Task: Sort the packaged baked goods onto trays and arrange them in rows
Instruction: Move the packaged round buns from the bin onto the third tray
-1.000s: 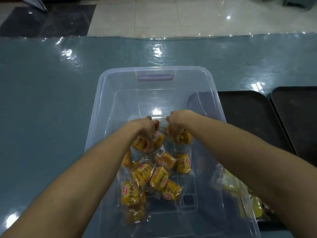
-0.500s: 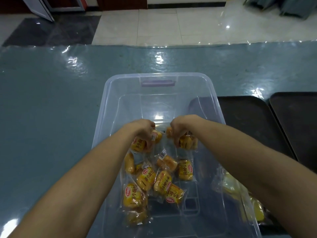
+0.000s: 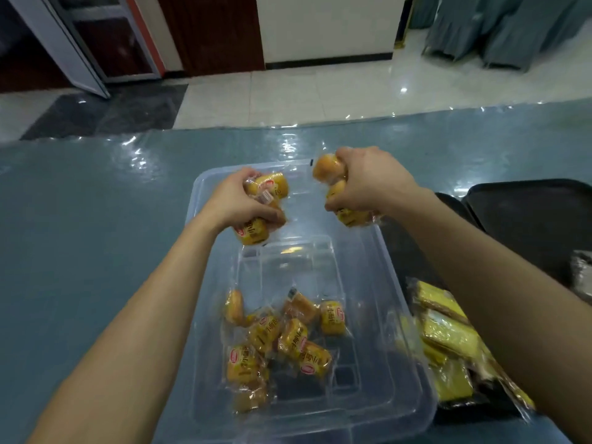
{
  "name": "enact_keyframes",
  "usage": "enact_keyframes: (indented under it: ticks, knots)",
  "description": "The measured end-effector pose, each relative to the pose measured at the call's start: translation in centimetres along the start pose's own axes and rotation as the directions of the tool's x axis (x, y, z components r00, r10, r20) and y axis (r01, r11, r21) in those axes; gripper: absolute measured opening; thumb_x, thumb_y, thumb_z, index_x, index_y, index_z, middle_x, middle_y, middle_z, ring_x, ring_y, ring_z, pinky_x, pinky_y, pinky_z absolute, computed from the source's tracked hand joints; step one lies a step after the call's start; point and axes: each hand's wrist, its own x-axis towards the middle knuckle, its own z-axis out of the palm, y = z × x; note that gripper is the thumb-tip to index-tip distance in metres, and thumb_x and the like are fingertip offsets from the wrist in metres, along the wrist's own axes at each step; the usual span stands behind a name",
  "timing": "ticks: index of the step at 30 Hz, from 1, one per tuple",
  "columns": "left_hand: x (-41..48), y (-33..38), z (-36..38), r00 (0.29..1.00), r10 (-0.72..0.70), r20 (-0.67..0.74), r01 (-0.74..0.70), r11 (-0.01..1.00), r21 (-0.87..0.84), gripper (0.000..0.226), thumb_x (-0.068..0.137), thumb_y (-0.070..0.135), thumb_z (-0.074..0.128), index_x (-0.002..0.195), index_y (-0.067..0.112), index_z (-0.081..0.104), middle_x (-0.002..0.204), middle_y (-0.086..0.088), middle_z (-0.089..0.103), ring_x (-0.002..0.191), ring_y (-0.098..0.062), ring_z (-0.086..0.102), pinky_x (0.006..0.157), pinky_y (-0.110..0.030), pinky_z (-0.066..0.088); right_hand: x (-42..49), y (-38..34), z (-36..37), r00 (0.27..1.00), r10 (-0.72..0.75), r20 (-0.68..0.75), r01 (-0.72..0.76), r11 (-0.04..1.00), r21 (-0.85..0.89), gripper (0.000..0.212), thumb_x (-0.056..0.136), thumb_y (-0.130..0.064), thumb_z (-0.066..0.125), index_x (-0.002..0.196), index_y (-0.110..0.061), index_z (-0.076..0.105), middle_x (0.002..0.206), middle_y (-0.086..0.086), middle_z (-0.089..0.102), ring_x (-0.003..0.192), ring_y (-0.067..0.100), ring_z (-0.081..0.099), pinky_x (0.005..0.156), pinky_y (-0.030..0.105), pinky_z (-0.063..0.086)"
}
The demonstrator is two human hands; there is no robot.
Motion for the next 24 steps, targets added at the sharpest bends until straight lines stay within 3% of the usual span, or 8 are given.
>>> enact_keyframes:
  ticks: [4, 8, 14, 19, 24]
  knots:
    - [-2.4, 6.2, 1.2, 0.988, 0.116, -0.098, -0.119, 0.993, -0.025, 0.091, 0.059, 0.04, 0.107, 0.137, 0.035, 0.06, 0.121, 0.007, 0.067, 0.106, -0.019, 0.068, 0.075, -0.034, 0.061, -4.0, 3.6, -3.9, 0.986, 0.077, -0.149, -0.064, 0.994, 0.089, 0.058, 0.068, -0.047, 0.089, 0.112, -0.024, 0.058, 0.099, 0.003, 0.064, 0.091, 0.03, 0.061, 0.069, 0.035, 0.046]
    - [-3.4, 12.8, 4.6, 0.971, 0.224, -0.082, -0.226, 0.974, -0.014, 0.097, 0.061, 0.043, 0.105, 0.144, 0.037, 0.056, 0.132, 0.005, 0.065, 0.115, -0.02, 0.066, 0.09, -0.044, 0.064, -7.5, 9.8, -5.0, 0.968, 0.168, -0.186, -0.148, 0.982, 0.117, 0.061, 0.071, -0.048, 0.09, 0.116, -0.023, 0.057, 0.106, 0.005, 0.065, 0.097, 0.032, 0.064, 0.072, 0.038, 0.047]
    - [-3.9, 21.8, 16.2, 0.955, 0.298, 0.004, -0.298, 0.952, 0.067, 0.097, 0.059, 0.043, 0.107, 0.141, 0.035, 0.056, 0.124, 0.006, 0.065, 0.109, -0.02, 0.066, 0.094, -0.041, 0.061, -13.8, 22.9, -3.8, 0.941, 0.302, -0.154, -0.273, 0.944, 0.185, 0.065, 0.069, -0.055, 0.089, 0.121, -0.028, 0.06, 0.108, 0.004, 0.067, 0.099, 0.029, 0.065, 0.083, 0.042, 0.056]
    - [-4.6, 25.9, 30.2, 0.972, 0.215, 0.09, -0.223, 0.971, 0.083, 0.086, 0.049, 0.049, 0.106, 0.12, 0.044, 0.057, 0.108, 0.012, 0.073, 0.098, -0.016, 0.072, 0.092, -0.044, 0.064, -19.2, 35.4, -1.2, 0.906, 0.422, -0.044, -0.402, 0.887, 0.227, 0.074, 0.063, -0.059, 0.088, 0.124, -0.029, 0.058, 0.11, 0.002, 0.066, 0.099, 0.032, 0.066, 0.079, 0.041, 0.056]
    - [-7.3, 28.5, 41.5, 0.967, 0.159, 0.201, -0.179, 0.98, 0.085, 0.087, 0.051, 0.051, 0.105, 0.125, 0.043, 0.06, 0.11, 0.014, 0.073, 0.1, -0.014, 0.072, 0.087, -0.039, 0.062, -25.0, 46.0, 0.1, 0.848, 0.52, 0.1, -0.526, 0.806, 0.272, 0.074, 0.068, -0.052, 0.092, 0.127, -0.022, 0.059, 0.114, 0.001, 0.064, 0.107, 0.028, 0.065, 0.091, 0.044, 0.057]
